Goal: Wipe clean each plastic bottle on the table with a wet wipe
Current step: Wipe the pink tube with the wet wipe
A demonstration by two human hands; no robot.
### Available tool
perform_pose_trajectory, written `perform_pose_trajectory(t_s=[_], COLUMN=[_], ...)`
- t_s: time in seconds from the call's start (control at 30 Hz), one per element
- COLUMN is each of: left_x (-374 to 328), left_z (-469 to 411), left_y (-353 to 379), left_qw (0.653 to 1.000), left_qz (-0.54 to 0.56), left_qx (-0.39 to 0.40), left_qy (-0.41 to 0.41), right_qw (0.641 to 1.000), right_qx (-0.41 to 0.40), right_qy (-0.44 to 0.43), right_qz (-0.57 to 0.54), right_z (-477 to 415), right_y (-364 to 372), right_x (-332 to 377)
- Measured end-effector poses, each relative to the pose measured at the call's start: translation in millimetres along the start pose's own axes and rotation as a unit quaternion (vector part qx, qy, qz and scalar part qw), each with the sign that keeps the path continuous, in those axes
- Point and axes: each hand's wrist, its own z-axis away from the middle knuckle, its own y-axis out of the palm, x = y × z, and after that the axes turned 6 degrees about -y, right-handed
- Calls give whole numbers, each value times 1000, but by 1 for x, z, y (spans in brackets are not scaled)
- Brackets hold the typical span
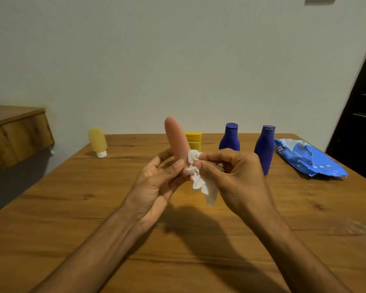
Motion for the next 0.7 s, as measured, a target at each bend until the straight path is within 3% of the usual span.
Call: perform_pose_trajectory(t_s=[0.13,0.37,0.7], left_x=[2,3,3], left_z=[1,2,3], left_y=[2,1,6], left_qw=[999,1000,996], left_qz=[-47,-1,-87], left_qx=[-17,-8,-26], left_qy=[8,-7,22], right_qw=[1000,1000,998], right_qx=[13,6,-29], right_qy=[4,7,-18], right_qz=[4,14,47], right_z=[1,-1,0], right_y=[3,0,2], right_x=[-2,-3,-4])
